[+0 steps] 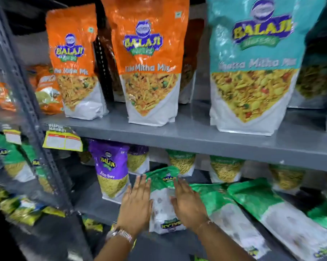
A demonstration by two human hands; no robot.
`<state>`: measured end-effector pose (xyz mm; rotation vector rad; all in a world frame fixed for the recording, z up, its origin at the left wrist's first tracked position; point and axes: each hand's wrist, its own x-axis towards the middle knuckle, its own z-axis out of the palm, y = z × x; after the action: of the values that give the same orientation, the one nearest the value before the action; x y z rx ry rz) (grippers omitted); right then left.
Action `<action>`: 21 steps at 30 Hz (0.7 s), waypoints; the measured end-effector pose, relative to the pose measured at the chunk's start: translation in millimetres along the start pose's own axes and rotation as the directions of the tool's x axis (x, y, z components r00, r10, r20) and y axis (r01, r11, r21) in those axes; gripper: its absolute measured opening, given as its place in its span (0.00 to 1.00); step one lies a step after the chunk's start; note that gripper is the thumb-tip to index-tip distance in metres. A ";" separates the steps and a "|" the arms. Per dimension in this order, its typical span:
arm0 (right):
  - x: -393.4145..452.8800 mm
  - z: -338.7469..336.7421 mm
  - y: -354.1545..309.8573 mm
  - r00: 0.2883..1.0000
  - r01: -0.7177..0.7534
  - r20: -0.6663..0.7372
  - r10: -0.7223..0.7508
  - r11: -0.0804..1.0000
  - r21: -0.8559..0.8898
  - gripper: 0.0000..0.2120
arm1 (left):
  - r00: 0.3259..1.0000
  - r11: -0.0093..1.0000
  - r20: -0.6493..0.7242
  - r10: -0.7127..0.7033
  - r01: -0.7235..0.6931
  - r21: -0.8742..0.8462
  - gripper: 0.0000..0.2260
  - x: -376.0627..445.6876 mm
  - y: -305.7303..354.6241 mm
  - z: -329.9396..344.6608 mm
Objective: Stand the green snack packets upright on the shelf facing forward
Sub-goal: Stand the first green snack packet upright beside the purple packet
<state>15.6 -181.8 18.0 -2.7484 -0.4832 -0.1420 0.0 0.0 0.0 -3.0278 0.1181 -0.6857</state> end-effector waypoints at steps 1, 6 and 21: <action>8.2 9.0 -1.1 0.999 -0.025 0.027 0.025 1.000 -0.007 0.30 | 0.998 1.000 0.052 -0.018 0.018 0.000 0.29 7.3 -3.4 7.9; 32.5 48.7 -0.1 0.951 -0.286 0.149 0.272 0.954 0.089 0.36 | 0.958 0.995 0.276 -0.076 0.089 -0.034 0.28 22.7 -12.5 47.2; 55.2 57.9 33.8 0.792 -0.599 0.388 0.471 0.474 0.645 0.21 | 0.569 -0.078 0.701 -0.430 0.750 -0.657 0.18 41.8 18.9 70.2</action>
<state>81.3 -174.0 -38.3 -1.9352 0.2933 0.3715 66.7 -21.0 -46.3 -4.2377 -1.6843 0.0051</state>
